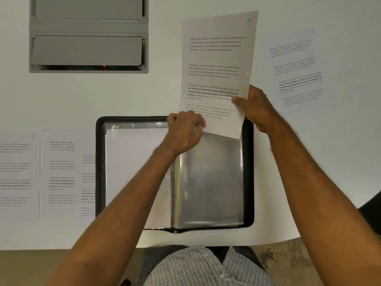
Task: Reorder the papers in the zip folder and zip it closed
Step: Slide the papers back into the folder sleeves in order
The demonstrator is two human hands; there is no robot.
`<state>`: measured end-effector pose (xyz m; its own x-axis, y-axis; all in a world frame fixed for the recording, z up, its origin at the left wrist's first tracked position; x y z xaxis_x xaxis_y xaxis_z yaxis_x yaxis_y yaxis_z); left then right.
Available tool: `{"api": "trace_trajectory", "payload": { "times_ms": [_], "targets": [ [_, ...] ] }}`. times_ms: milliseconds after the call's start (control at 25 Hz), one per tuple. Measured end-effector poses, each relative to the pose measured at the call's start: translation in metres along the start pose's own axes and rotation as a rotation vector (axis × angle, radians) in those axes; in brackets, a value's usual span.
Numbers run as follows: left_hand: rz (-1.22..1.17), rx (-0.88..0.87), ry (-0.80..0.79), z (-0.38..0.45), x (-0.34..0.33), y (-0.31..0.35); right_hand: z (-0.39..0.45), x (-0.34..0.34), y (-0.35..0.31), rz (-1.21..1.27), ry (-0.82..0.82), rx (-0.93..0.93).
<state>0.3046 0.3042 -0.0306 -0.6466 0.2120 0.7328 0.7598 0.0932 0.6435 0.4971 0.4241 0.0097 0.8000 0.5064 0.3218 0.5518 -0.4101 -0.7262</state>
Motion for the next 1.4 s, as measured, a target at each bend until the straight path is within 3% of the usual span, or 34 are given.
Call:
{"api": "trace_trajectory", "payload": {
  "times_ms": [200, 440, 520, 800, 1200, 1400],
  "targets": [
    [0.156, 0.141, -0.028, -0.002, 0.013, -0.025, 0.000, 0.000, -0.007, -0.037, -0.016, 0.007],
    [-0.037, 0.340, 0.122, -0.001, 0.020, -0.039, 0.004, 0.001, -0.009, -0.061, -0.055, 0.029],
    [-0.122, 0.347, 0.120, -0.001, 0.019, -0.042, 0.005, 0.000, -0.010, -0.074, -0.070, 0.033],
    [-0.008, 0.327, -0.018, -0.007, 0.015, -0.047, 0.009, -0.002, -0.007, -0.063, -0.113, -0.014],
    [-0.156, 0.357, 0.106, -0.007, 0.012, -0.050, 0.017, -0.002, 0.003, -0.056, -0.240, -0.156],
    [-0.223, 0.337, 0.118, -0.004, 0.013, -0.059, 0.019, -0.007, 0.015, -0.172, -0.305, -0.275]
  ]
}}
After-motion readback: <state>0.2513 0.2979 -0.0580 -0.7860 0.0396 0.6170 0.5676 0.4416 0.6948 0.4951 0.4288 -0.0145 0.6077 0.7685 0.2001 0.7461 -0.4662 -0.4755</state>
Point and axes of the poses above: each hand's wrist, its own z-axis towards the middle knuckle, its own x-axis out of the back of the hand, y = z × x, the point moved 3 cm from there along z, towards the middle knuckle, and after that the axes turned 6 degrees about -x, right-handed, at the moved point
